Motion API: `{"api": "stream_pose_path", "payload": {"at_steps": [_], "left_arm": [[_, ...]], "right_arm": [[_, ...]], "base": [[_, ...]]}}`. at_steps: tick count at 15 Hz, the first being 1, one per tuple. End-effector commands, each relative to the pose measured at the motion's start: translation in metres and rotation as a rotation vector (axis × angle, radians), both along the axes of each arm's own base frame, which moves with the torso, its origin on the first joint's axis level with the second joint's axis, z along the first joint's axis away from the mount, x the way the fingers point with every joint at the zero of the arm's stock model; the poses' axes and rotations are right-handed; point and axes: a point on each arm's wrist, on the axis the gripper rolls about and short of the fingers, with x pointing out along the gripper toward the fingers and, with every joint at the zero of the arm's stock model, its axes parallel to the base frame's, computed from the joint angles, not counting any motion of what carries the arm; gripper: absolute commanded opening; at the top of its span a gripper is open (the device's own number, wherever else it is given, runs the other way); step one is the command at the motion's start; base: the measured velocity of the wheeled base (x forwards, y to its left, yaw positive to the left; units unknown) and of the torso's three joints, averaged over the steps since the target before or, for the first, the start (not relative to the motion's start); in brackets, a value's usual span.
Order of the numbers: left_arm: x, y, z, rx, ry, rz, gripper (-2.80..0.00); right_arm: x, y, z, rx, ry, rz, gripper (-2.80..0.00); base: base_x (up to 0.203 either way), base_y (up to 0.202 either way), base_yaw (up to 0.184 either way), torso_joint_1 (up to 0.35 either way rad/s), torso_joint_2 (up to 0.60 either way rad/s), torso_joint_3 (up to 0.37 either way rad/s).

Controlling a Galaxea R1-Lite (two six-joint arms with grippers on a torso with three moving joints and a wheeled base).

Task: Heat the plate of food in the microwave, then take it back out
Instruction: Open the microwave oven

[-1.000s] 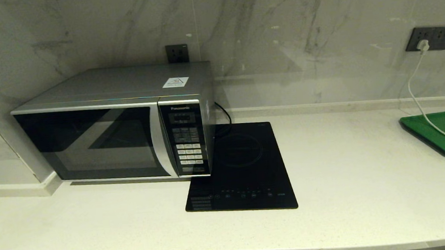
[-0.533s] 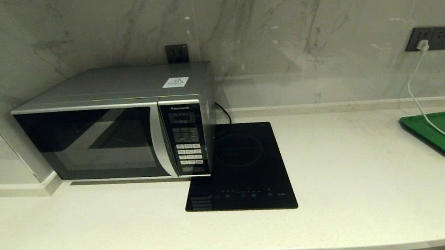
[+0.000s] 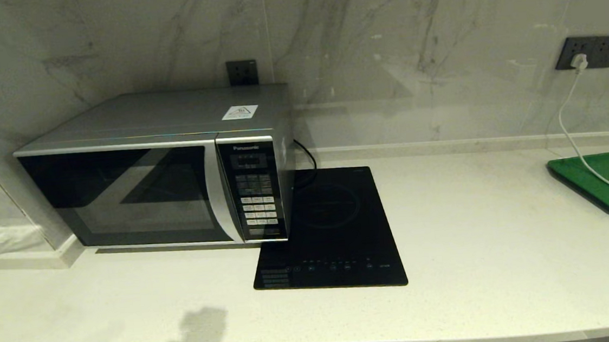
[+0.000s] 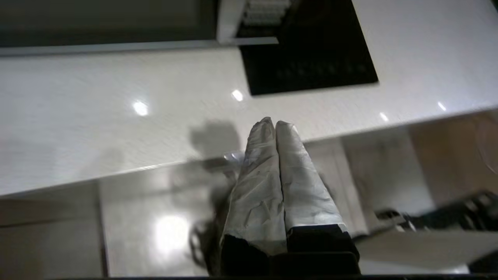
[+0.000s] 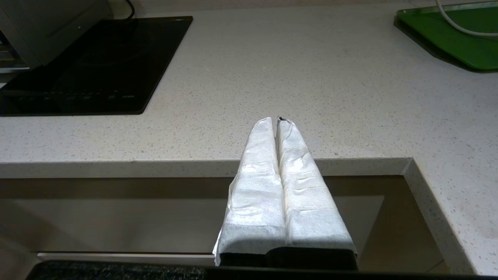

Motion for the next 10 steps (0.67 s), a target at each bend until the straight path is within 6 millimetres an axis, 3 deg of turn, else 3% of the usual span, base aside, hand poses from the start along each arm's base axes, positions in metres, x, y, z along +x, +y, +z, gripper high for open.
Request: {"api": "stream_pose_path", "payload": {"at_steps": [1, 6, 10], "left_arm": [[0.066, 0.004, -0.021, -0.106, 0.176, -0.129, 0.00], [0.088, 0.007, -0.030, -0.316, 0.190, -0.358, 0.00], [0.123, 0.020, -0.058, -0.353, 0.187, -0.460, 0.00]], "right_arm": [[0.000, 0.000, 0.000, 0.001, -0.001, 0.000, -2.80], [0.000, 0.000, 0.000, 0.001, -0.001, 0.000, -2.80], [0.000, 0.000, 0.000, 0.001, 0.001, 0.000, -2.80]], "base": [[0.000, 0.000, 0.000, 0.000, 0.00, 0.000], [0.000, 0.000, 0.000, 0.000, 0.00, 0.000], [0.000, 0.000, 0.000, 0.000, 0.00, 0.000]]}}
